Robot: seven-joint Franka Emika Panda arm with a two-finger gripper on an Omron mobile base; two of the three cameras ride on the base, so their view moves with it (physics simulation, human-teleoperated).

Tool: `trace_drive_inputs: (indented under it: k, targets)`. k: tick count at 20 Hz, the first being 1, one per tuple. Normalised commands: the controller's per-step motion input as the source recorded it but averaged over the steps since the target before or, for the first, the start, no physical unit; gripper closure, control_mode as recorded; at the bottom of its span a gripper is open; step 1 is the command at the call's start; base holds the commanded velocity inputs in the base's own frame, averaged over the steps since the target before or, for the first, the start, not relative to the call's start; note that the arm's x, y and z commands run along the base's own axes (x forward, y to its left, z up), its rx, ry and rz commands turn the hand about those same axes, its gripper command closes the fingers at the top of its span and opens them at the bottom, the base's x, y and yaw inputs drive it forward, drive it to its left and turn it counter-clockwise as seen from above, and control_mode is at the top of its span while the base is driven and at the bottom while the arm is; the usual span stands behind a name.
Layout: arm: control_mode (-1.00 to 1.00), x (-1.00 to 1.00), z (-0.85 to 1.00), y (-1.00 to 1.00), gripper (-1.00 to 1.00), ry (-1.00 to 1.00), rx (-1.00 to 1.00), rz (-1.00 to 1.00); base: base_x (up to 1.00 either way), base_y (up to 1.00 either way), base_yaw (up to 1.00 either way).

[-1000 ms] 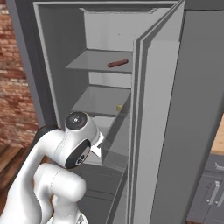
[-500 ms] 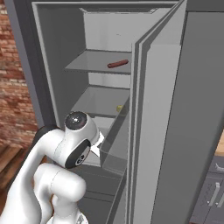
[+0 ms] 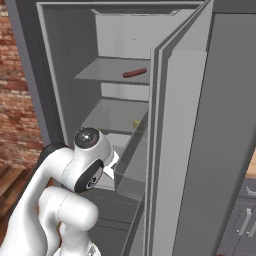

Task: Retrieve the sausage and cheese from the fridge and place them on the cutting board on the counter.

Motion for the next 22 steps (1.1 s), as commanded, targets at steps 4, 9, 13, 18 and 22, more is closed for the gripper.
trace_drive_inputs:
  k: [4, 9, 13, 18, 22]
  targets:
    - [-1.0, 0.0, 0.0, 0.0, -1.0, 0.0, 0.0, 0.0, 0.0, 0.0, 0.0]
    - [-1.0, 0.0, 0.0, 0.0, -1.0, 0.0, 0.0, 0.0, 0.0, 0.0, 0.0]
    - [-1.0, 0.02, 0.0, 0.0, -1.0, 0.0, 0.0, 0.0, 0.0, 0.0, 0.0]
    - [-1.0, 0.32, 0.06, 0.14, -1.0, 0.01, -0.01, 0.04, 0.0, 0.0, 0.0]
    - [-1.0, 0.43, 0.38, 0.25, -1.0, -0.04, 0.0, 0.26, 0.0, 0.0, 0.0]
